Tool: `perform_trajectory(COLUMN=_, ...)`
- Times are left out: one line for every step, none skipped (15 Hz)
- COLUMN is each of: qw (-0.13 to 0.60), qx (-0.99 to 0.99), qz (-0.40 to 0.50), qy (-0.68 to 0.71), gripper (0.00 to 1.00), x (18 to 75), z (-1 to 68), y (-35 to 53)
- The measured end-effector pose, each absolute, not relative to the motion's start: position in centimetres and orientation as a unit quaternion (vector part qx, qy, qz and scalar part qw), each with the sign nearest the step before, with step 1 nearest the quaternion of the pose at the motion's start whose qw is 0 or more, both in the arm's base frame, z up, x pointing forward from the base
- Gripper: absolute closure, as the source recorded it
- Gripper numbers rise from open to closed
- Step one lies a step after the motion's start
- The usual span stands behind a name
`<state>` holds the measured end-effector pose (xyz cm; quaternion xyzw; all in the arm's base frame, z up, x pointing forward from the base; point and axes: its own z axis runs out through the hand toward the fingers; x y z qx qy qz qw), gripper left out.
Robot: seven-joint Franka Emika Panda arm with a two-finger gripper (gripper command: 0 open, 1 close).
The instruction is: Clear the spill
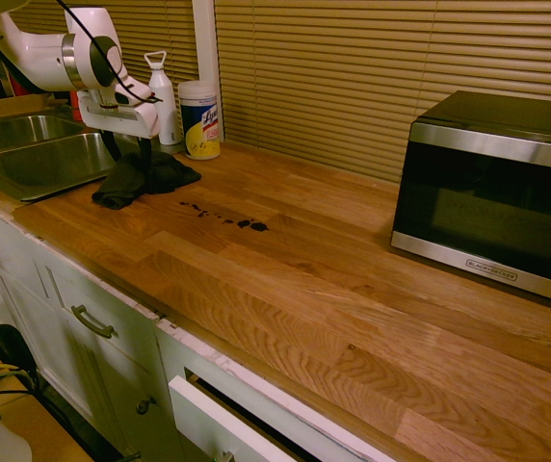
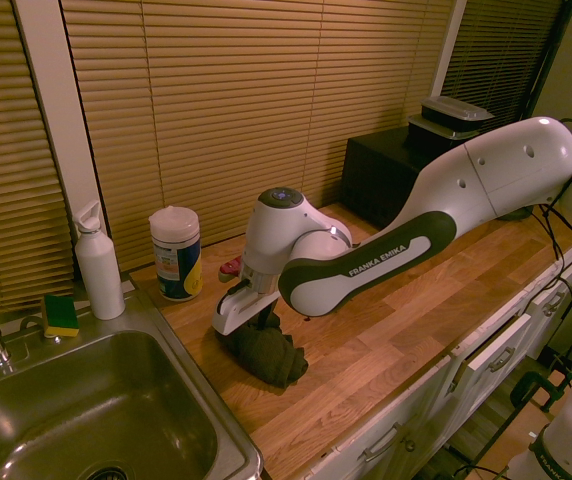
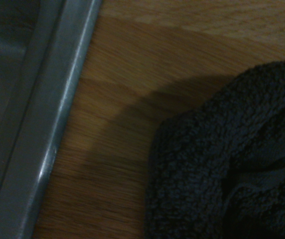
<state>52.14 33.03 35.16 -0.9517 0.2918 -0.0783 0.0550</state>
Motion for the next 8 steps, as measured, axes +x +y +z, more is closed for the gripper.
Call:
perform_trajectory(qw=0.054, qx=-0.951, qz=-0.077, qy=0.293, gripper=1.0, x=52.2, z=35.0, y=33.0)
perform_trajectory(qw=0.052, qx=-0.951, qz=-0.077, qy=0.295, gripper=1.0, x=52.2, z=34.8, y=32.9)
perform_trajectory(qw=0.051, qx=-0.95, qz=-0.076, qy=0.297, gripper=1.0, x=52.3, z=34.6, y=32.8)
perform_trajectory(qw=0.049, qx=-0.95, qz=-0.075, qy=0.299, gripper=1.0, x=52.4, z=34.4, y=32.7)
perform_trajectory(qw=0.048, qx=-0.95, qz=-0.074, qy=0.301, gripper=1.0, x=52.4, z=34.2, y=32.6)
perform_trajectory(qw=0.046, qx=-0.949, qz=-0.074, qy=0.303, gripper=1.0, x=52.5, z=34.0, y=32.5)
perform_trajectory(qw=0.044, qx=-0.949, qz=-0.074, qy=0.304, gripper=1.0, x=52.6, z=33.8, y=32.4)
perform_trajectory(qw=0.042, qx=-0.948, qz=-0.074, qy=0.305, gripper=1.0, x=52.6, z=33.6, y=32.3)
